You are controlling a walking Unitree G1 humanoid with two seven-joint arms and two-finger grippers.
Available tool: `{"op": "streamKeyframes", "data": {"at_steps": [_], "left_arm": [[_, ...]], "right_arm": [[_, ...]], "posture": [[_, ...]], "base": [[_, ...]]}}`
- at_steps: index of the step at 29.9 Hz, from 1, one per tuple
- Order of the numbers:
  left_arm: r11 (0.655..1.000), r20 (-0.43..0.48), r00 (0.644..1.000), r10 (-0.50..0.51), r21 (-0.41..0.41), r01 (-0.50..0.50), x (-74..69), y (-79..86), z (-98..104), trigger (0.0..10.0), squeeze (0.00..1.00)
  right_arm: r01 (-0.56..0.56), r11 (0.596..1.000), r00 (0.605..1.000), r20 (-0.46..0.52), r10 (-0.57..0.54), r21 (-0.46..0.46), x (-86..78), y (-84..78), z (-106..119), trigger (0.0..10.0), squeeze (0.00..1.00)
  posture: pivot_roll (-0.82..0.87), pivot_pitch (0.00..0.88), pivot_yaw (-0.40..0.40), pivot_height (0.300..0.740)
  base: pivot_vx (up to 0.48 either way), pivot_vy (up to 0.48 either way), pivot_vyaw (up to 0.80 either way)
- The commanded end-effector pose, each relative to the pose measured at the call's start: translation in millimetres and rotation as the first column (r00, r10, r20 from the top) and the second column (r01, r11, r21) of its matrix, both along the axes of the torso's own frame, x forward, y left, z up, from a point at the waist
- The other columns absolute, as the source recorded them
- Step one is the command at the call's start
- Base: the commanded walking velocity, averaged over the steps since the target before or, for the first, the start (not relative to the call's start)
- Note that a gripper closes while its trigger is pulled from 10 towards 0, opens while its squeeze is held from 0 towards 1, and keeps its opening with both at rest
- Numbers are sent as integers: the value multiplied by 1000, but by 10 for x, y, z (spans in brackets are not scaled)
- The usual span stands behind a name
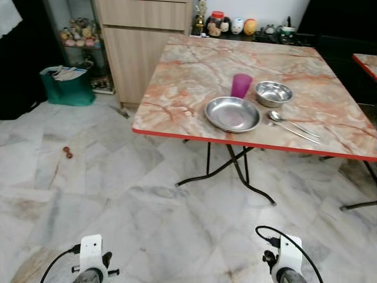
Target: Setting the table
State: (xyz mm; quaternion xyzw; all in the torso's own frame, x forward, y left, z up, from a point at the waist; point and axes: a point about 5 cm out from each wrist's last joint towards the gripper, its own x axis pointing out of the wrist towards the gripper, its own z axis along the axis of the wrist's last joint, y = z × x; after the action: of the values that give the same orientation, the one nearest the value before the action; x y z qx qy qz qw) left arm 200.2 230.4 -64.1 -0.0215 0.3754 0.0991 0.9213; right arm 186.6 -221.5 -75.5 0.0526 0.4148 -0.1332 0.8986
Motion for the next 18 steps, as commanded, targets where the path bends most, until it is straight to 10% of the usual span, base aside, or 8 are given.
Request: {"op": "streamKeyframes", "data": {"at_steps": [1,18], "left_arm": [[1000,1,1000,-9,-5,9,3,-49,-10,10000,0],[1000,140,990,11,23,-15,160,98,161,10000,0]], "right_arm": [[21,1000,1000,-2,-21,-15,-19,-115,17,10000,0],[-2,1000,998,-64,1,-25,-230,-392,-3,10000,0]], "posture": [[17,0,-64,740],[134,0,-137,740]], "base": [[0,-304,0],[0,-99,0]]}}
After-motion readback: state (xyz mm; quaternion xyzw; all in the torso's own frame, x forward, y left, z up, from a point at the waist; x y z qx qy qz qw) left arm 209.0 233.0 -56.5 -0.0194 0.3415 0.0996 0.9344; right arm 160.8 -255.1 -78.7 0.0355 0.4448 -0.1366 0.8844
